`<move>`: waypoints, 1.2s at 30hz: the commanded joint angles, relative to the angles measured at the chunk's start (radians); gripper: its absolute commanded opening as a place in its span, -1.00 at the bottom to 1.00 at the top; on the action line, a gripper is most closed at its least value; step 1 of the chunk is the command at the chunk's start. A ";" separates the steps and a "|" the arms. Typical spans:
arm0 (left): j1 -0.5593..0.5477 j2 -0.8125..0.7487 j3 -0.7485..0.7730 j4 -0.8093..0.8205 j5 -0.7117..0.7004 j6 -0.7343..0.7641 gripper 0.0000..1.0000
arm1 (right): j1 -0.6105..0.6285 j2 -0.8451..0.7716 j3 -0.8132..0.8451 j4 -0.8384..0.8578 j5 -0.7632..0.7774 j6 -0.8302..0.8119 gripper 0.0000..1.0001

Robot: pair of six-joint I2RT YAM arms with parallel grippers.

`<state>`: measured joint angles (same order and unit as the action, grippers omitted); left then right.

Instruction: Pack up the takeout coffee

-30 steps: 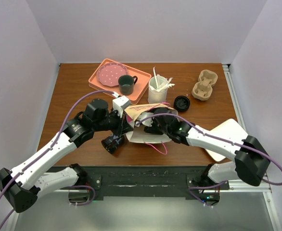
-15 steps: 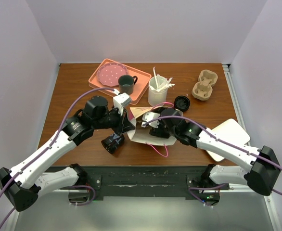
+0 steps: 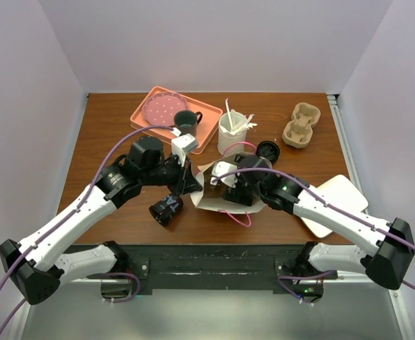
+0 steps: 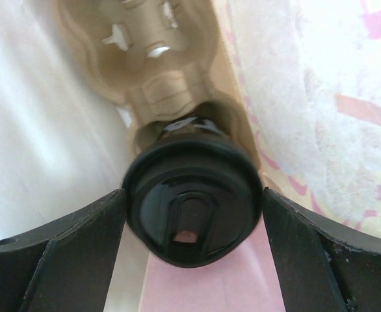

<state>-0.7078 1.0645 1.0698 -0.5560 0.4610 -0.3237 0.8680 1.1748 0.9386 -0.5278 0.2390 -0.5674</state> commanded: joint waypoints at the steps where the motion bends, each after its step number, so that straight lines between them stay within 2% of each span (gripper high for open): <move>1: -0.004 0.023 0.084 -0.048 0.036 -0.021 -0.92 | -0.011 -0.026 0.062 -0.041 0.006 0.032 0.78; 12: -0.004 0.110 0.176 -0.151 0.021 -0.031 -0.63 | -0.011 0.008 0.086 -0.034 -0.009 0.038 0.82; 16: -0.004 0.130 0.209 -0.165 0.016 -0.035 -0.50 | -0.011 0.028 0.112 -0.038 -0.007 0.035 0.82; 27: -0.005 0.186 0.289 -0.197 -0.008 -0.025 -0.32 | -0.012 0.026 0.146 -0.038 -0.001 0.038 0.84; 31: -0.005 0.196 0.332 -0.213 -0.033 -0.011 -0.13 | -0.014 0.023 0.163 -0.031 0.011 0.040 0.86; 36: -0.004 0.196 0.348 -0.209 -0.045 -0.014 -0.02 | -0.014 0.023 0.172 -0.020 0.026 0.047 0.87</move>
<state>-0.7082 1.2659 1.3674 -0.7673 0.4225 -0.3374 0.8612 1.2041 1.0622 -0.5652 0.2283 -0.5369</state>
